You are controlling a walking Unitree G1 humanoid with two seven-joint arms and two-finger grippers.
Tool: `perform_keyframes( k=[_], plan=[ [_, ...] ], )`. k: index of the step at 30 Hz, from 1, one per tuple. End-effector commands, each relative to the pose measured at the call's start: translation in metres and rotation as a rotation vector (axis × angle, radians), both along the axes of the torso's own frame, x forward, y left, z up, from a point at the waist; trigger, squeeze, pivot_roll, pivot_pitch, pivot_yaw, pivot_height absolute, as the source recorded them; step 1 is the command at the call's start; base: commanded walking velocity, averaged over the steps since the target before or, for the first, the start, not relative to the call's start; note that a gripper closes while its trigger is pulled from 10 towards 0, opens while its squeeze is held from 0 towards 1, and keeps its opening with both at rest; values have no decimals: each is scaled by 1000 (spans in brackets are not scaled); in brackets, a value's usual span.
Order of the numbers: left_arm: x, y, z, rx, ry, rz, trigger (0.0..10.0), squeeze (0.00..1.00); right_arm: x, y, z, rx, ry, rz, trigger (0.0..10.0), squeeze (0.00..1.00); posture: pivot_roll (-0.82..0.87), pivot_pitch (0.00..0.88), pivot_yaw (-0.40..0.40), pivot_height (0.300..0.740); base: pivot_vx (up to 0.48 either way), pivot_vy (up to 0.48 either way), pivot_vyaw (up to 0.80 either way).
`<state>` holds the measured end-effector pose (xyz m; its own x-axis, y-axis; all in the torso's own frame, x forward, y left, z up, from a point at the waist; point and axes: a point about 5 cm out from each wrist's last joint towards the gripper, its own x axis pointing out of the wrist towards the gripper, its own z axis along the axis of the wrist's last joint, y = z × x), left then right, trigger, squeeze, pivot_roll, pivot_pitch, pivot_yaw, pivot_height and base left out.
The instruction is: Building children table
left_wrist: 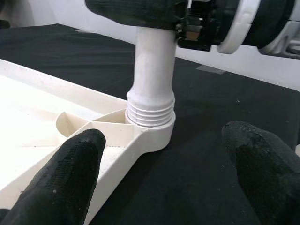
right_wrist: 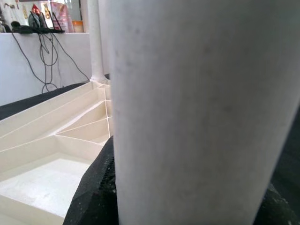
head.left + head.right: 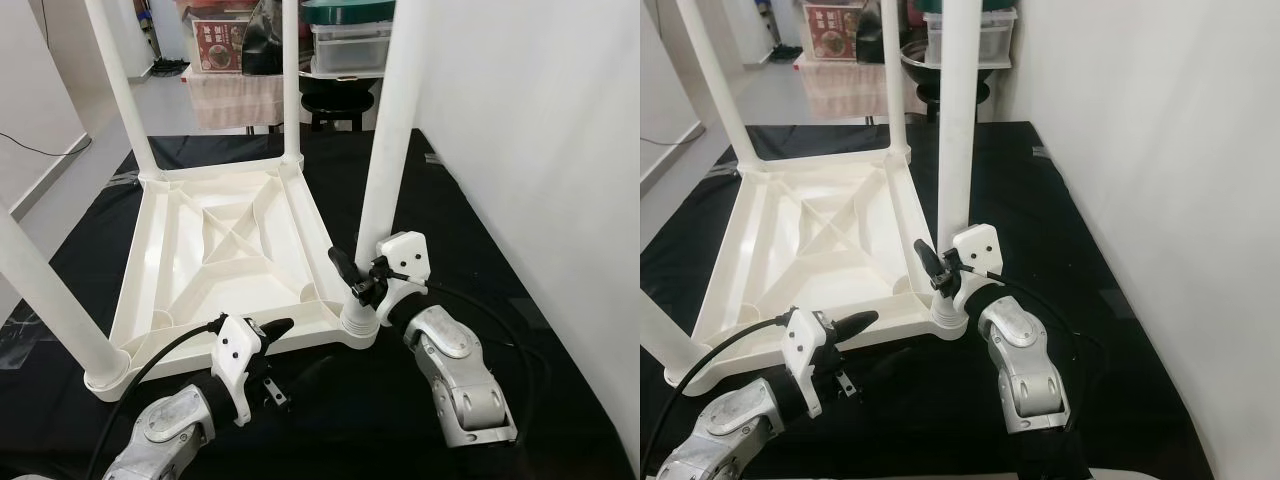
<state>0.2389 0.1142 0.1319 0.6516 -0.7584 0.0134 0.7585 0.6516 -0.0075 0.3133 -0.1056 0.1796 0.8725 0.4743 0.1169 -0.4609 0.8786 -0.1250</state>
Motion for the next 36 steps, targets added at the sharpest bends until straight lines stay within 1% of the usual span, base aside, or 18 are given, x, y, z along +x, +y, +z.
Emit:
perform_keyframes(
  k=[1,3,4,6,7,8,10,11,12,15,17,20,21,22,23,29,35,36],
  plan=[
    [0,3,-4,-9,13,30,10000,0,-2,-12,-32,-36,154,-64,10000,0,-97,139,-6,740,0,0,0],
    [0,3,-4,-9,13,30,10000,0,-2,-12,-32,-36,154,-64,10000,0,-97,139,-6,740,0,0,0],
    [0,2,-4,-8,15,28,10000,0,-4,-9,-27,1,146,-5,10000,1000,-96,135,-4,740,0,0,0],
    [0,2,-5,-8,19,21,10000,0,-2,-8,-15,35,119,57,10000,1000,-95,131,-4,740,0,0,0],
    [0,1,-5,-8,23,14,10000,0,0,-7,-2,51,81,148,10000,1000,-95,128,-4,740,0,0,0],
    [0,1,-5,-8,23,14,10000,0,0,-7,-2,51,81,148,10000,1000,-95,128,-4,740,0,0,0],
    [0,0,-7,-9,29,4,10000,0,4,-12,22,-48,-20,378,10000,1000,-90,119,-10,740,0,0,0],
    [0,0,-7,-9,29,4,10000,0,4,-12,22,-48,-20,378,10000,1000,-90,119,-10,740,0,0,0],
    [0,-1,-7,-10,30,2,10000,0,6,-15,30,-116,-50,493,10000,0,-87,115,-14,740,0,0,0],
    [0,-1,-7,-10,30,2,10000,0,6,-15,30,-116,-50,493,10000,0,-87,115,-14,740,0,0,0],
    [0,-2,-8,-10,31,3,10000,0,12,-20,37,-196,-52,663,10000,0,-73,105,-22,740,0,0,0],
    [-1,-2,-9,-10,32,3,10000,0,17,-22,40,-197,-30,718,10000,0,-67,103,-21,740,0,0,0],
    [-1,-2,-9,-10,33,3,10000,0,22,-23,42,-201,-10,761,6392,0,-63,104,-19,740,0,0,0],
    [-2,-2,-9,-10,34,2,10000,0,26,-24,43,-201,5,780,6392,0,-63,104,-19,740,0,0,0],
    [-2,-2,-9,-10,35,1,10000,0,30,-26,44,-205,22,793,0,0,-63,104,-19,740,0,0,0],
    [-3,-2,-8,-11,36,-1,10000,0,34,-33,42,-203,59,788,0,0,-42,113,-22,740,0,0,0],
    [-4,-2,-7,-18,34,-1,10000,0,27,-45,34,-203,58,761,0,0,-50,124,-22,740,0,0,0],
    [-4,-2,-7,-21,34,-2,10000,0,23,-49,26,-210,71,717,0,0,-64,138,-22,740,0,0,0]
  ],
)
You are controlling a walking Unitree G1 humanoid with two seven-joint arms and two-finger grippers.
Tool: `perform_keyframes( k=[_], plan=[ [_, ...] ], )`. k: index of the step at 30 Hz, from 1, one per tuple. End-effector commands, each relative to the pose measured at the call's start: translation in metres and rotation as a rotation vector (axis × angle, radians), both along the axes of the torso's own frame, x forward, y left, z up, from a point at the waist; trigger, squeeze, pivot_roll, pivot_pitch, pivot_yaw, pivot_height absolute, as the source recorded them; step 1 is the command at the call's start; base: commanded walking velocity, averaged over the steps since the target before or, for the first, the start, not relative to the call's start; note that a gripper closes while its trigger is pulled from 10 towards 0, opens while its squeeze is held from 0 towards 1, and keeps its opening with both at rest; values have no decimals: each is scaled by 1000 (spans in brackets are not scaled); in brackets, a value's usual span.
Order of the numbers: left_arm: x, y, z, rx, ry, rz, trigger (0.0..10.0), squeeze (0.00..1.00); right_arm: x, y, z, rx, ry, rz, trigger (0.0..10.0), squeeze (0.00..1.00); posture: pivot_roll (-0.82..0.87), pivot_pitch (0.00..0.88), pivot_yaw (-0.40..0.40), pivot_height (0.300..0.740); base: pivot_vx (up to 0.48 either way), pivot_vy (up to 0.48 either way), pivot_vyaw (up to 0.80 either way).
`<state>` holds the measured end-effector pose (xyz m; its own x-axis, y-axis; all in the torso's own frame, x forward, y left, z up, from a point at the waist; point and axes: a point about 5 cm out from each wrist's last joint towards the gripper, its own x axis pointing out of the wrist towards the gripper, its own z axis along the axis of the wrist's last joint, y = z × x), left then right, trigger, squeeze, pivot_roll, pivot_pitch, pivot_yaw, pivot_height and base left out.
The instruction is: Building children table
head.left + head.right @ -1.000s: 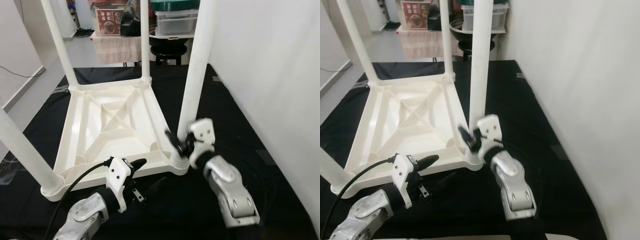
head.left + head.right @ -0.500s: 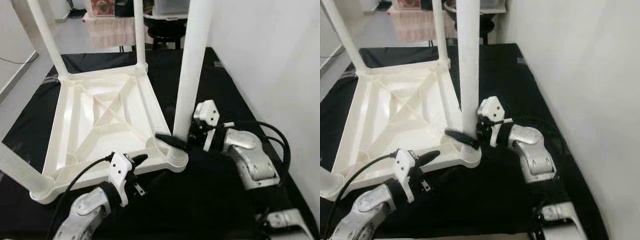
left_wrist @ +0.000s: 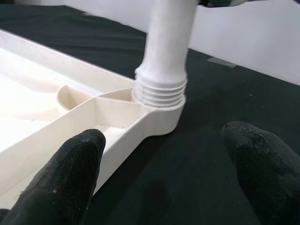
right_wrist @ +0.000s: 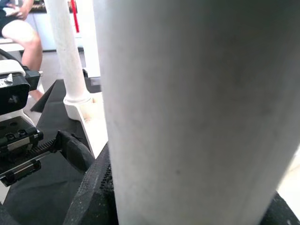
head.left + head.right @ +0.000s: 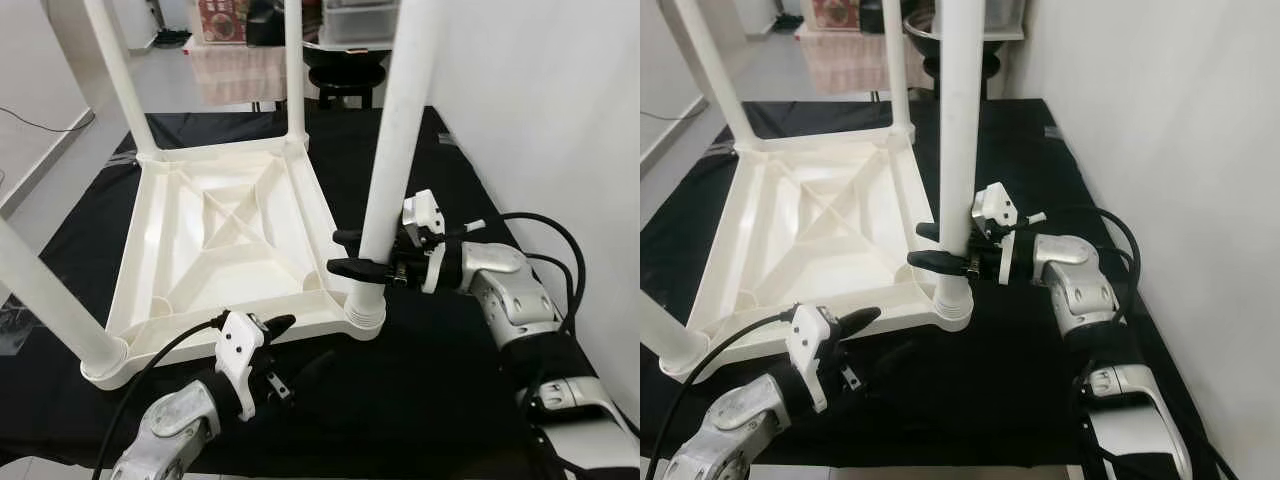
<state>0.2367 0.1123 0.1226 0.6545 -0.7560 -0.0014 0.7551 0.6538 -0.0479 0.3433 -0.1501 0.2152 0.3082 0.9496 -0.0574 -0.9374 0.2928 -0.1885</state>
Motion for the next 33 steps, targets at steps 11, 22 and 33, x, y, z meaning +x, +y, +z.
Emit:
perform_keyframes(
  k=[11,22,33],
  plan=[
    [0,4,5,-13,-1,-27,10000,0,-50,61,-66,-47,85,-710,0,0,-95,157,5,740,0,0,0],
    [0,3,5,-7,-12,-24,10000,0,-25,49,-75,-18,170,-832,10000,0,-70,149,-15,740,0,0,0],
    [2,0,5,-13,-5,-40,10000,0,-23,50,-27,136,57,-502,10000,0,-75,132,-19,740,0,0,0]
  ],
)
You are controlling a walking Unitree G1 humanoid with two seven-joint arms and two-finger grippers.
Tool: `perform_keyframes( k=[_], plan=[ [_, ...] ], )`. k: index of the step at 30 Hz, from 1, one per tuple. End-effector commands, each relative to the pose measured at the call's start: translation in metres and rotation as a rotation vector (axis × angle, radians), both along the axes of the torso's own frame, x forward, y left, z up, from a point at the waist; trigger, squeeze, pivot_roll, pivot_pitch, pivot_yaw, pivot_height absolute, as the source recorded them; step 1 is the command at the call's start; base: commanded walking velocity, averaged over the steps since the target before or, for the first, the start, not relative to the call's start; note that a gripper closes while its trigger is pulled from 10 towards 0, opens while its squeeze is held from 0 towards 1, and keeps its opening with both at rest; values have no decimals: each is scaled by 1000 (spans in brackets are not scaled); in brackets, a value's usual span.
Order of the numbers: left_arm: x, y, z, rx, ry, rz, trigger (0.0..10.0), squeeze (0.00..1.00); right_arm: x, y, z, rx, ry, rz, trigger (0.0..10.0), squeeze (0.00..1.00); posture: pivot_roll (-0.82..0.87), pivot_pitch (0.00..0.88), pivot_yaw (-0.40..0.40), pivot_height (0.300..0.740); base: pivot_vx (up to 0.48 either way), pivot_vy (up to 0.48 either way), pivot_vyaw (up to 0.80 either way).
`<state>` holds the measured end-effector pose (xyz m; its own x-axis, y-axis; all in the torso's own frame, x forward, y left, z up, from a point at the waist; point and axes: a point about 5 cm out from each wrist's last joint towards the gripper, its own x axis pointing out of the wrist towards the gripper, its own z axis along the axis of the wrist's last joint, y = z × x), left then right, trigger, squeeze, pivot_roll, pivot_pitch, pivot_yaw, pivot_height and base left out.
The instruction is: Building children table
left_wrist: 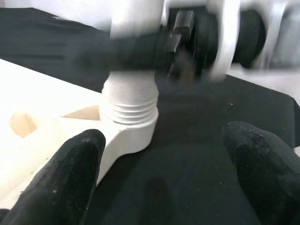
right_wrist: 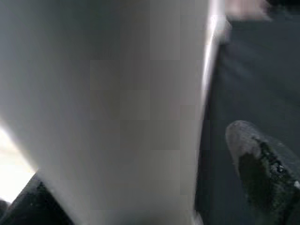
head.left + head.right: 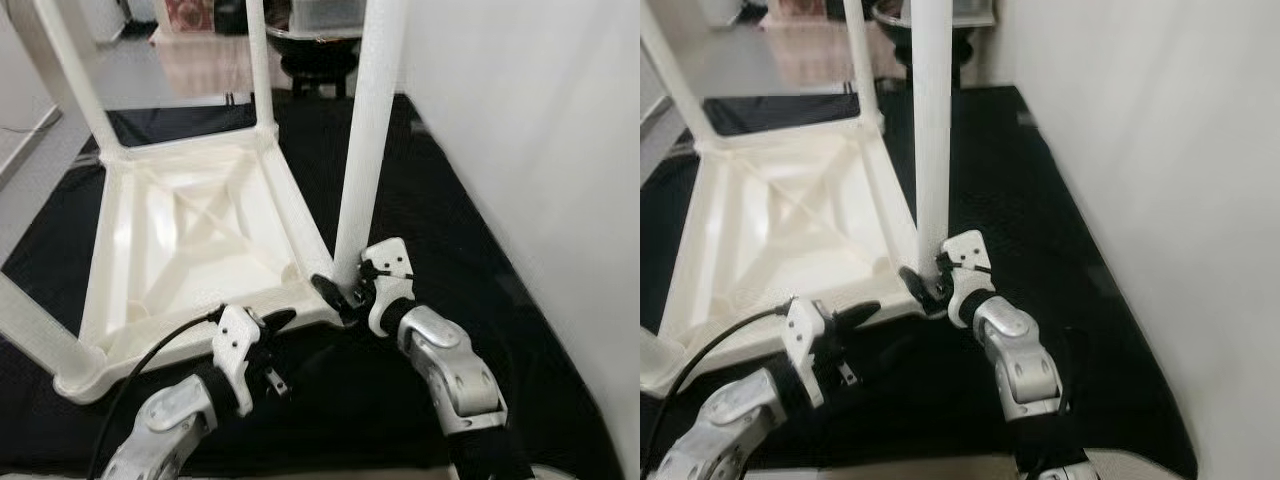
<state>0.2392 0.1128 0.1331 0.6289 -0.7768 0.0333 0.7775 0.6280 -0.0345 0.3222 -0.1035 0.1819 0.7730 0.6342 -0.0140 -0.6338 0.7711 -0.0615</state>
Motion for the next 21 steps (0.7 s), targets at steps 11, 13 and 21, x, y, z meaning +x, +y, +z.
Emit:
perform_keyframes(
  k=[11,13,21],
  plan=[
    [2,-4,-7,8,22,2,10000,0,9,-12,1,-128,-80,418,10000,0,-72,116,-38,740,0,0,0],
    [2,-4,-7,9,21,3,10000,0,12,-14,4,-106,-82,425,0,0,-72,116,-38,740,0,0,0],
    [1,-3,-9,17,30,-1,10000,0,17,-26,9,-68,-87,389,0,0,-66,115,-33,740,0,0,0]
  ],
)
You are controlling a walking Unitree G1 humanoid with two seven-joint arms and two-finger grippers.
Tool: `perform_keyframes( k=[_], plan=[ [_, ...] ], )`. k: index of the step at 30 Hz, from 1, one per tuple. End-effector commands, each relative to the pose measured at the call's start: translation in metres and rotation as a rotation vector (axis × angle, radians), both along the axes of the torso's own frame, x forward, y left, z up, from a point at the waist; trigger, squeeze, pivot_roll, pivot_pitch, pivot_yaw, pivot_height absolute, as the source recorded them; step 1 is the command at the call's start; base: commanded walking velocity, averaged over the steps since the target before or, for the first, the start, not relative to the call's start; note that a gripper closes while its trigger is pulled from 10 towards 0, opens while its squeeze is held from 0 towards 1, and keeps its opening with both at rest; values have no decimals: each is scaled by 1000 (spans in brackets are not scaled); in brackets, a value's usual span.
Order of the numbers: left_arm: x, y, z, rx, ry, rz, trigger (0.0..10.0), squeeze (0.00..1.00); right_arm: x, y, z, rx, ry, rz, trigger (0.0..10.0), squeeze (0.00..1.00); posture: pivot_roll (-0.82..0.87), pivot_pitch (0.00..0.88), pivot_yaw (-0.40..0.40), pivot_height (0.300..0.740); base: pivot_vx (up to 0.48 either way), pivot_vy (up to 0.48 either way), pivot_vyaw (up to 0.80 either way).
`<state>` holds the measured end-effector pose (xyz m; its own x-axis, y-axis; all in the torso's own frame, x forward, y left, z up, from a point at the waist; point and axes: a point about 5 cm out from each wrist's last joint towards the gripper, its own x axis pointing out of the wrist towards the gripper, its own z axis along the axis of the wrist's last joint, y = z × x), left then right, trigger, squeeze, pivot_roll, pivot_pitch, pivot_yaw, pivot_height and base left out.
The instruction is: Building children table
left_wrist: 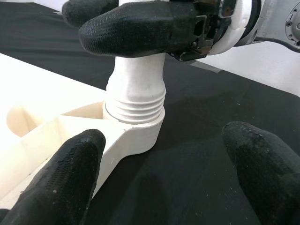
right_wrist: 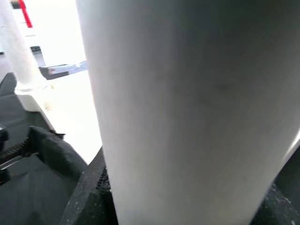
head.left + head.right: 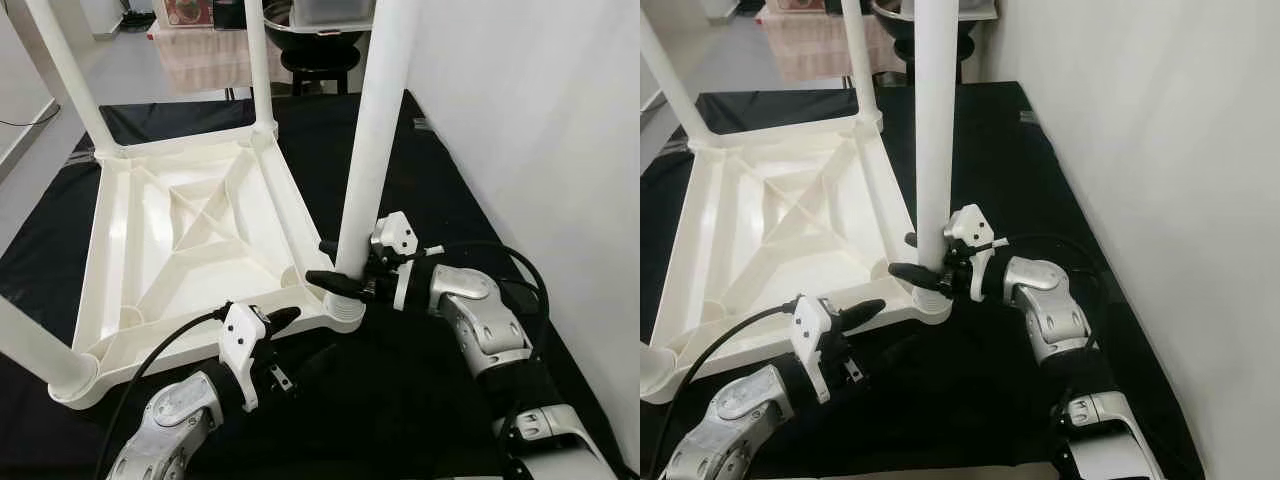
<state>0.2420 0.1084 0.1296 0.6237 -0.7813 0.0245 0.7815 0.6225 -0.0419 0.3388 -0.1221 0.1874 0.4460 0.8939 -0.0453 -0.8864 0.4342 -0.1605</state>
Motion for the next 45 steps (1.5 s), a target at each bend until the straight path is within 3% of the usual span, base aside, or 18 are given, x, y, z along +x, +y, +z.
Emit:
perform_keyframes(
  k=[1,8,9,11,13,22,23,24,25,26,31,34,35,36,37,43,44,45],
  plan=[
    [-2,1,-6,15,19,6,10000,0,0,-7,3,25,-25,-33,0,0,-66,115,-33,740,0,0,0],
    [-4,11,-8,20,23,45,10000,0,-6,-19,-13,18,2,-328,0,0,-66,116,-48,740,0,0,0],
    [-3,9,-7,16,17,42,10000,0,-12,-20,-28,41,39,-590,0,0,-75,119,-48,740,0,0,0],
    [-3,9,-7,16,17,42,10000,0,-12,-20,-28,41,39,-590,0,0,-75,119,-48,740,0,0,0],
    [2,7,-5,14,3,36,10000,0,-33,14,-33,-43,-58,-608,0,0,-100,112,-13,740,0,0,0],
    [8,8,-6,11,18,30,10000,0,-28,17,-44,-41,32,-628,0,0,-102,94,-14,740,0,0,0],
    [9,9,-6,8,14,48,10000,0,-26,13,-41,36,75,-629,10000,0,-97,86,-12,740,0,0,0],
    [9,9,-6,8,14,48,10000,0,-26,13,-41,36,75,-629,10000,0,-97,86,-12,740,0,0,0],
    [9,9,-6,8,14,49,10000,0,-25,12,-40,61,95,-612,10000,192,-97,86,-12,740,0,0,0],
    [9,9,-6,8,20,43,10000,0,-23,12,-33,89,90,-542,10000,1000,-97,84,-11,740,0,0,0],
    [10,7,-7,6,32,26,10000,0,-15,7,-7,142,41,-333,10000,1000,-102,84,-7,740,0,0,0],
    [10,6,-8,6,35,20,10000,0,-15,-2,8,46,-22,-55,10000,1000,-94,81,-16,740,0,0,0],
    [10,5,-8,5,35,20,10000,0,-16,-5,11,15,-33,20,10000,416,-93,83,-18,740,0,0,0],
    [10,5,-8,5,35,20,10000,0,-16,-5,11,15,-33,20,10000,416,-93,83,-18,740,0,0,0],
    [10,5,-8,4,35,21,10000,0,-15,-8,14,2,-27,59,10000,0,-92,83,-20,740,0,0,0],
    [9,4,-8,2,35,20,10000,0,4,-15,23,-39,-7,126,10000,0,-79,83,-30,740,0,0,0],
    [9,3,-8,2,36,19,10000,0,9,-17,25,-46,1,136,8431,0,-77,84,-31,740,0,0,0],
    [9,3,-8,2,36,19,10000,0,9,-17,25,-46,1,136,8431,0,-77,84,-31,740,0,0,0]
  ],
)
